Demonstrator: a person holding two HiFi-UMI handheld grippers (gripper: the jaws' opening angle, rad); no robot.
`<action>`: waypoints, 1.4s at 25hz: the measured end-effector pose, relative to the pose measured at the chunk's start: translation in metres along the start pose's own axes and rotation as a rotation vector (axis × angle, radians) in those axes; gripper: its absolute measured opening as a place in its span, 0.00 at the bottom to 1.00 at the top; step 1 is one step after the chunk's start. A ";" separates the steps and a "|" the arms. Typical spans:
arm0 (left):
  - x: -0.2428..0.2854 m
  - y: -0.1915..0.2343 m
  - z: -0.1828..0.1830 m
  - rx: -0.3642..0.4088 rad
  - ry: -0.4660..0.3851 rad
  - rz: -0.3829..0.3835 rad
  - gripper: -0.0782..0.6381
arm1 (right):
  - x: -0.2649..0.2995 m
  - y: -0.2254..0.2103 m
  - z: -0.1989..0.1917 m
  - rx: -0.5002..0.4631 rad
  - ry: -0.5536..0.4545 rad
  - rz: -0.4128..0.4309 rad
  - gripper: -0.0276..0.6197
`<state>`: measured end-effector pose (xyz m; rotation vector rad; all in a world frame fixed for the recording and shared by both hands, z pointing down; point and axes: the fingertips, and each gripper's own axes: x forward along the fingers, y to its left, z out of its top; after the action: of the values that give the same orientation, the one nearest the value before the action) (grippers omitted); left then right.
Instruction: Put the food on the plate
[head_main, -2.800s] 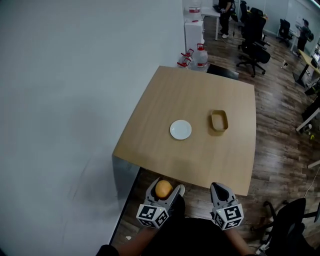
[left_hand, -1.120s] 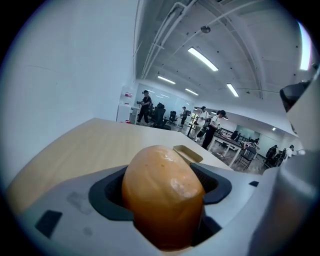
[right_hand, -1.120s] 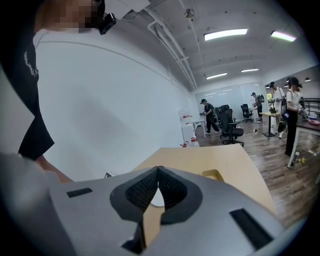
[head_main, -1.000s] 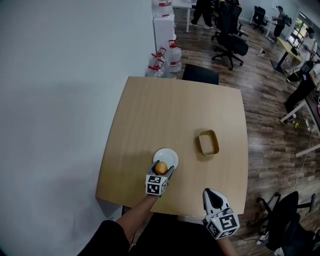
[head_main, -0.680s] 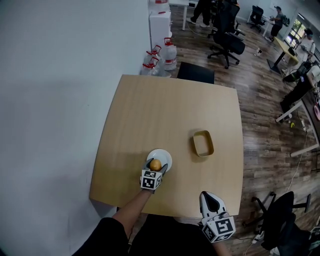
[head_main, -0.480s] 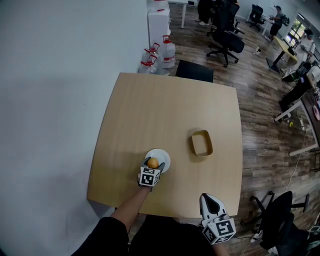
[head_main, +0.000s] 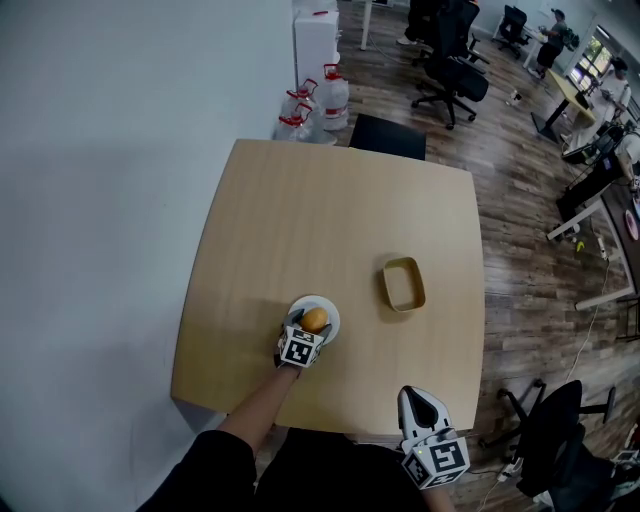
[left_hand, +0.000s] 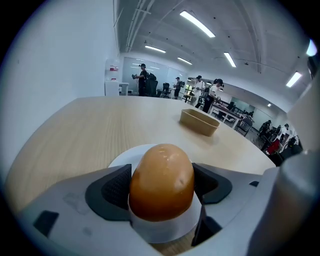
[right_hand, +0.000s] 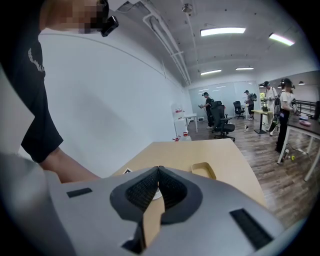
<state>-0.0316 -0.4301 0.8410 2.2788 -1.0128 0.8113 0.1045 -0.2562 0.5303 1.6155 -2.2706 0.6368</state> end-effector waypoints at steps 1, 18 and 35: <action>0.000 0.000 0.000 0.002 -0.003 0.002 0.59 | 0.000 0.001 -0.001 -0.003 -0.001 0.002 0.14; -0.022 -0.005 0.014 0.004 -0.064 -0.026 0.59 | -0.017 0.003 0.003 -0.011 -0.045 -0.020 0.14; -0.049 -0.006 0.008 -0.026 -0.097 -0.017 0.59 | -0.030 0.016 0.001 -0.014 -0.091 0.007 0.13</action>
<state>-0.0513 -0.4089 0.7998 2.3209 -1.0389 0.6822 0.0998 -0.2277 0.5120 1.6623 -2.3404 0.5591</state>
